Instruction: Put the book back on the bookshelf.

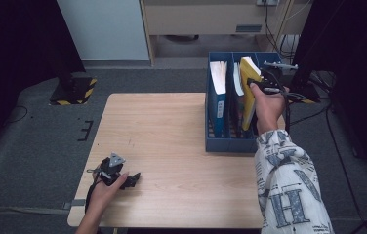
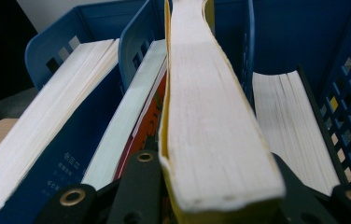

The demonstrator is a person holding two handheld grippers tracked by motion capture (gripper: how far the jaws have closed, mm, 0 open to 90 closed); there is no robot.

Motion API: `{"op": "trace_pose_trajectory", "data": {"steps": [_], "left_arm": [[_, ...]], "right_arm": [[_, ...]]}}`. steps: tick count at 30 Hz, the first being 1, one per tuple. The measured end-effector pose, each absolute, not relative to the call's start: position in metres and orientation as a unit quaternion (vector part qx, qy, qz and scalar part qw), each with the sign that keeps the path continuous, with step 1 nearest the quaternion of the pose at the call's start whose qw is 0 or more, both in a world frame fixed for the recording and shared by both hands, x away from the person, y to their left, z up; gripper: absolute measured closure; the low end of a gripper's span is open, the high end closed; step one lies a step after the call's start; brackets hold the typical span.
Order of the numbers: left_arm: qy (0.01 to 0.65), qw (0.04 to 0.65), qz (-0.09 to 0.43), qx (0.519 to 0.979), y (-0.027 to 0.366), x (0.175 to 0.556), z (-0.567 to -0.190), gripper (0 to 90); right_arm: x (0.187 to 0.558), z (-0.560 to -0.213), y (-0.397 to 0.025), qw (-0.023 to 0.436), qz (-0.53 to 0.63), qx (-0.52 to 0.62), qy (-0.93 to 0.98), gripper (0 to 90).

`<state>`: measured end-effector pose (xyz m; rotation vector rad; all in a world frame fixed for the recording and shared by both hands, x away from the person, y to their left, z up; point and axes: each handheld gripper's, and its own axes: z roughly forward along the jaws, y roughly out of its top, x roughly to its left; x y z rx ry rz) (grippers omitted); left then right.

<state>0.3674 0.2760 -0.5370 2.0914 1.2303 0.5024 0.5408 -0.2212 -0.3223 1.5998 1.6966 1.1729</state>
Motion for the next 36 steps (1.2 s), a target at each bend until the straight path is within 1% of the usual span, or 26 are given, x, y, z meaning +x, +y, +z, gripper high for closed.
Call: {"op": "trace_pose_trajectory", "data": {"steps": [25, 36], "left_arm": [[0.470, 0.326, 0.191, 0.797, 0.276, 0.367, -0.537, 0.0], [0.470, 0.327, 0.191, 0.797, 0.276, 0.368, -0.537, 0.0]], "right_arm": [[0.549, -0.355, -0.220, 0.250, 0.429, 0.597, 0.630, 73.7], [0.550, -0.363, -0.218, 0.249, 0.426, 0.597, 0.632, 73.4]]}}
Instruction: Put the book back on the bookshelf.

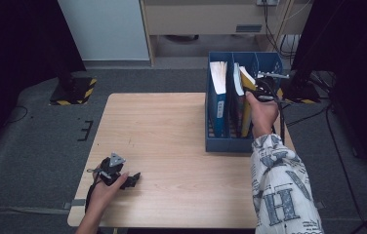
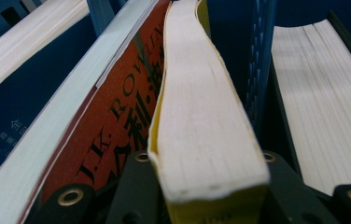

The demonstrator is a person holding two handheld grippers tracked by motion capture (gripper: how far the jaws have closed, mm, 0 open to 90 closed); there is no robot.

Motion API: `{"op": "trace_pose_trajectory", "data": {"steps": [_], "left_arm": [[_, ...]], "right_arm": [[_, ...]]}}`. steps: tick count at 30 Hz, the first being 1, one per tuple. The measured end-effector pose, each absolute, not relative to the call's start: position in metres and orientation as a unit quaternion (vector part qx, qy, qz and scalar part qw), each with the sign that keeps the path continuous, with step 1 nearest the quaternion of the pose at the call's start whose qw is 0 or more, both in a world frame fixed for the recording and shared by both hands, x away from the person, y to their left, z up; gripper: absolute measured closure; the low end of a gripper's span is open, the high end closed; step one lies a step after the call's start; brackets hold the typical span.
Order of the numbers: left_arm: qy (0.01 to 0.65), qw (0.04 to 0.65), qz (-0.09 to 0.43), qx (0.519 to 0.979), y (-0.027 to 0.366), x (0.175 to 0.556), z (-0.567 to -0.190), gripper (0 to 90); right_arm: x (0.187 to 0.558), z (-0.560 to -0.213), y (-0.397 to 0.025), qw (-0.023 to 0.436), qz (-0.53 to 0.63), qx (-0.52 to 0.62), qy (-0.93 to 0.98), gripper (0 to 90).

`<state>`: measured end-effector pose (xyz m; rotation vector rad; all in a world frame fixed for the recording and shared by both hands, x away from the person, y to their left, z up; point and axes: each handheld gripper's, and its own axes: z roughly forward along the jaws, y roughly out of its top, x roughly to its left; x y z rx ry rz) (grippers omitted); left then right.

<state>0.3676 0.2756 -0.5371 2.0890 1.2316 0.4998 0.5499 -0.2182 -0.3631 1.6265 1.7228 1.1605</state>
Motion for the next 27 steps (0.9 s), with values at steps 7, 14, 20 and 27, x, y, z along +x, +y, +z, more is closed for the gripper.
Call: {"op": "trace_pose_trajectory", "data": {"steps": [7, 14, 20, 27], "left_arm": [[0.470, 0.327, 0.191, 0.798, 0.2755, 0.3677, -0.5371, 0.0], [0.470, 0.327, 0.191, 0.798, 0.2754, 0.3677, -0.5371, 0.0], [0.470, 0.327, 0.191, 0.798, 0.2753, 0.3679, -0.5371, 0.0], [0.469, 0.327, 0.191, 0.798, 0.2752, 0.3679, -0.5371, 0.0]], "right_arm": [[0.5499, -0.3675, -0.2199, 0.247, 0.424, 0.598, 0.634, 73.5], [0.5504, -0.3679, -0.2199, 0.248, 0.422, 0.598, 0.635, 73.5], [0.5507, -0.3666, -0.2178, 0.244, 0.407, 0.601, 0.643, 73.1], [0.5509, -0.3658, -0.2188, 0.240, 0.405, 0.599, 0.648, 72.8]]}}
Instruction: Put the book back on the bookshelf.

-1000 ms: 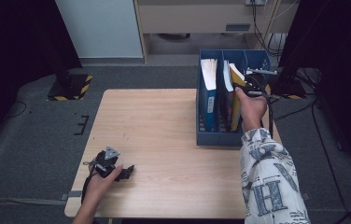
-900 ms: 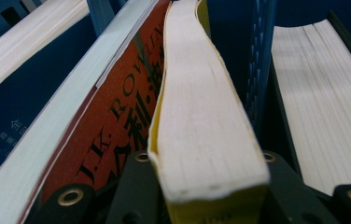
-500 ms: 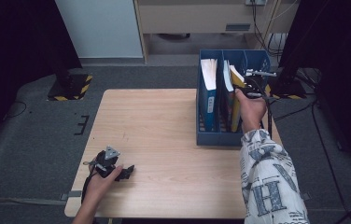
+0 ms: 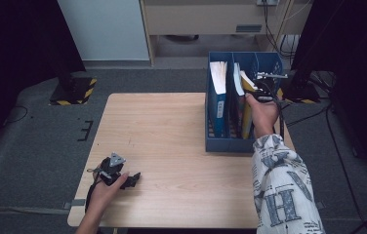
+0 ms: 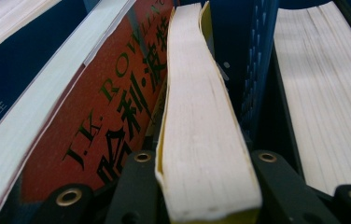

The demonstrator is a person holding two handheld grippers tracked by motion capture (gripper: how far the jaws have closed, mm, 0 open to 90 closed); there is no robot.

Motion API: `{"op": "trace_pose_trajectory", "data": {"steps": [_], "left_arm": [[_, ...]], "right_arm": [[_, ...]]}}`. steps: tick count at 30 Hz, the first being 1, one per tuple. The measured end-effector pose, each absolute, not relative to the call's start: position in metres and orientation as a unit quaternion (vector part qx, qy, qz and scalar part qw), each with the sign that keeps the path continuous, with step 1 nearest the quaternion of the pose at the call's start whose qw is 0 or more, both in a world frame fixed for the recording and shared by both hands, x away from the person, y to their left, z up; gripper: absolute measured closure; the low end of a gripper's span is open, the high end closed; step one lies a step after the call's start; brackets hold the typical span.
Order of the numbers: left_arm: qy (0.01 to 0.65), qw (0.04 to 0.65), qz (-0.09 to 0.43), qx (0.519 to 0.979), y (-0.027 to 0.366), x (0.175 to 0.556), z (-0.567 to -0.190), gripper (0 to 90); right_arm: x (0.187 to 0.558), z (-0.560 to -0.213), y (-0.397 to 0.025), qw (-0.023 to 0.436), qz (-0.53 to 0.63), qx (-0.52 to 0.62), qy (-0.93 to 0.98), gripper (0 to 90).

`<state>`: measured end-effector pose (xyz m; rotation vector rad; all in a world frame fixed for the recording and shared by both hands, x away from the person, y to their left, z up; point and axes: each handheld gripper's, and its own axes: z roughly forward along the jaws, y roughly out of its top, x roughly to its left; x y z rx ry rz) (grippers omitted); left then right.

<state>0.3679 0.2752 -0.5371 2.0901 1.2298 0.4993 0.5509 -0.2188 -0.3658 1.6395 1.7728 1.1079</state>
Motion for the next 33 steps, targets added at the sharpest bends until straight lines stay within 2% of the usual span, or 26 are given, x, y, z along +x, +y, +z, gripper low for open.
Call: {"op": "trace_pose_trajectory", "data": {"steps": [14, 33], "left_arm": [[0.469, 0.326, 0.191, 0.798, 0.275, 0.368, -0.537, 0.0], [0.468, 0.326, 0.191, 0.799, 0.275, 0.368, -0.537, 0.0]], "right_arm": [[0.547, -0.360, -0.221, 0.219, 0.398, 0.602, 0.656, 69.3], [0.548, -0.349, -0.220, 0.219, 0.383, 0.594, 0.673, 69.5]]}}
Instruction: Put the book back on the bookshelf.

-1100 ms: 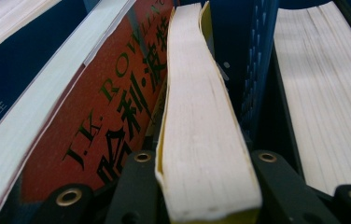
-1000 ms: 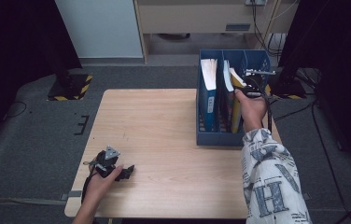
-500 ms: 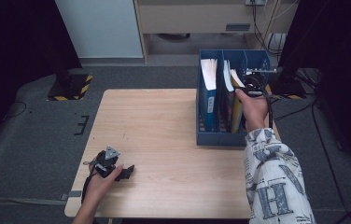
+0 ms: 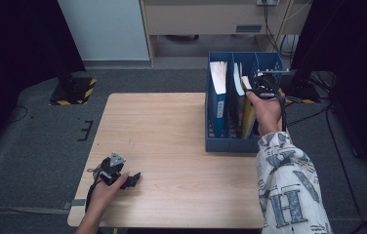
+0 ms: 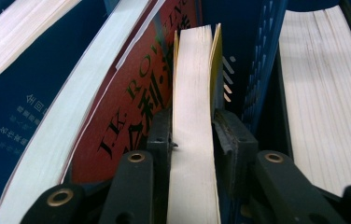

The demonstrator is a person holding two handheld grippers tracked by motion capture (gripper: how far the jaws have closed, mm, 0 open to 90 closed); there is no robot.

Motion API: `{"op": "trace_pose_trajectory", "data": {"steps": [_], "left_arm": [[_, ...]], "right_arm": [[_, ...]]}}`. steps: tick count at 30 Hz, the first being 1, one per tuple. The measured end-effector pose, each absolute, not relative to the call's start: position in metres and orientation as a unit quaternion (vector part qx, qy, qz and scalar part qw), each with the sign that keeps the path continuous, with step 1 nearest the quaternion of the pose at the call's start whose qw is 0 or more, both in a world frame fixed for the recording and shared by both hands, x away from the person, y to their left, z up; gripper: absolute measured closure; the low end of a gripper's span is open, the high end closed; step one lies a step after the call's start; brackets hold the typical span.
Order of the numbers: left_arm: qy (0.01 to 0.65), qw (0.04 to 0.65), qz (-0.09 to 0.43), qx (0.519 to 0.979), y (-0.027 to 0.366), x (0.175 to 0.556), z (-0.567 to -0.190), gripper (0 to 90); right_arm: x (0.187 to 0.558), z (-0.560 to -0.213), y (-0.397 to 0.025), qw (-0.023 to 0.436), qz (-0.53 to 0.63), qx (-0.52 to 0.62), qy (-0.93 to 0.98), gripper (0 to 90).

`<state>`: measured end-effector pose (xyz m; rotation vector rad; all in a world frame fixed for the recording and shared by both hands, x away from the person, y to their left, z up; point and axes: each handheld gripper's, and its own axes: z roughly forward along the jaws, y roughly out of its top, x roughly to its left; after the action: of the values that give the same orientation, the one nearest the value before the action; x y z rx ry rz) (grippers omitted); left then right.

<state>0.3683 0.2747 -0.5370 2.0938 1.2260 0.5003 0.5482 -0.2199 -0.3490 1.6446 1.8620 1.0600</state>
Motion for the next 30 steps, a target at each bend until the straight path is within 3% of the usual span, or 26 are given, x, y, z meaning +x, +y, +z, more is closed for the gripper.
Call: {"op": "trace_pose_trajectory", "data": {"steps": [7, 15, 24, 30], "left_arm": [[0.467, 0.326, 0.191, 0.800, 0.274, 0.369, -0.537, 0.0], [0.467, 0.326, 0.191, 0.800, 0.274, 0.369, -0.537, 0.0], [0.464, 0.324, 0.190, 0.802, 0.274, 0.369, -0.537, 0.0], [0.464, 0.327, 0.190, 0.801, 0.273, 0.370, -0.537, 0.0]], "right_arm": [[0.546, -0.348, -0.223, 0.236, 0.372, 0.592, 0.675, 74.8], [0.554, -0.346, -0.221, 0.265, 0.389, 0.591, 0.655, 75.0], [0.570, -0.356, -0.218, 0.267, 0.391, 0.598, 0.647, 74.5], [0.565, -0.353, -0.220, 0.251, 0.402, 0.598, 0.647, 66.0]]}}
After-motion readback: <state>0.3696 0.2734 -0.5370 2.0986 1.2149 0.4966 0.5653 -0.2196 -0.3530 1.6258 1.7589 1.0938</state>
